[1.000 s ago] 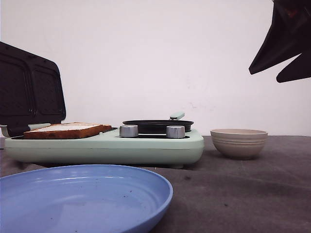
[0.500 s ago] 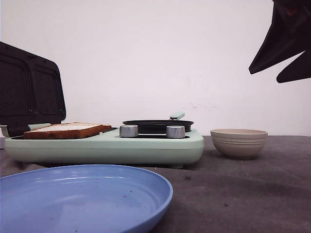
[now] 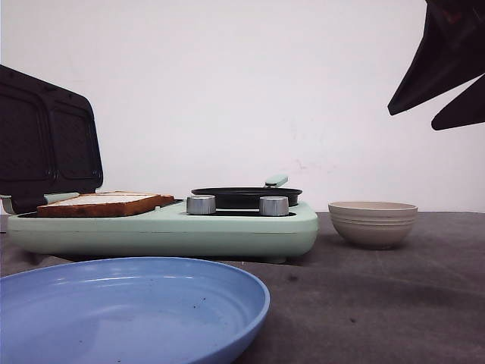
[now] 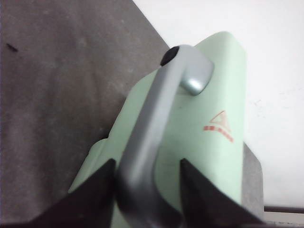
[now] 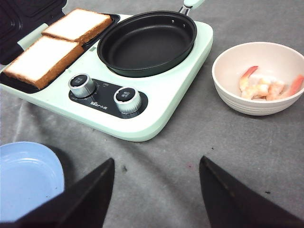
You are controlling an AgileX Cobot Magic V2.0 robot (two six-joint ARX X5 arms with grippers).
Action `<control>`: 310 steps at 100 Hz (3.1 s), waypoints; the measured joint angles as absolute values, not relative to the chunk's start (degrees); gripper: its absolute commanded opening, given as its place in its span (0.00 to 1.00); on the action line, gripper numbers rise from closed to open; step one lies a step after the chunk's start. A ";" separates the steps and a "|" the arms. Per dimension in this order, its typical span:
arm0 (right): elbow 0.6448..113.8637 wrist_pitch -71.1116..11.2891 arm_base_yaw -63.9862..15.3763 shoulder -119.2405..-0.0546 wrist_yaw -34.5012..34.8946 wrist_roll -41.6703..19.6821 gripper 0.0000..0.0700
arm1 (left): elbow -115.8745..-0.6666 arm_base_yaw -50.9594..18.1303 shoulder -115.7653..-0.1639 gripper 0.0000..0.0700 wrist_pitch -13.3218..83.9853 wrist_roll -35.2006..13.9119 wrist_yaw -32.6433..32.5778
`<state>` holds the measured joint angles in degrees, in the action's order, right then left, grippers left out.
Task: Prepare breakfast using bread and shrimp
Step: 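Move the left gripper to the sandwich press lid handle and grasp it, then pull the lid down with the left gripper to close the press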
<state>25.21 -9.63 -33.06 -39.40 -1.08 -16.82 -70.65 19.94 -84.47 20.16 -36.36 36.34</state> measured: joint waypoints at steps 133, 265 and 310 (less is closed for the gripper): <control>25.21 -9.65 -33.06 -39.40 -1.04 -18.50 0.49 | -72.29 -0.95 -83.24 0.01 24.36 -24.49 24.56; 25.21 -10.09 -33.08 -39.40 -1.04 -18.94 0.49 | -71.81 -17.63 -92.31 0.42 25.56 -16.05 11.25; 25.21 -10.11 -33.10 -39.40 -1.02 -18.94 0.49 | -71.00 -16.71 -91.35 0.51 25.08 -16.01 11.77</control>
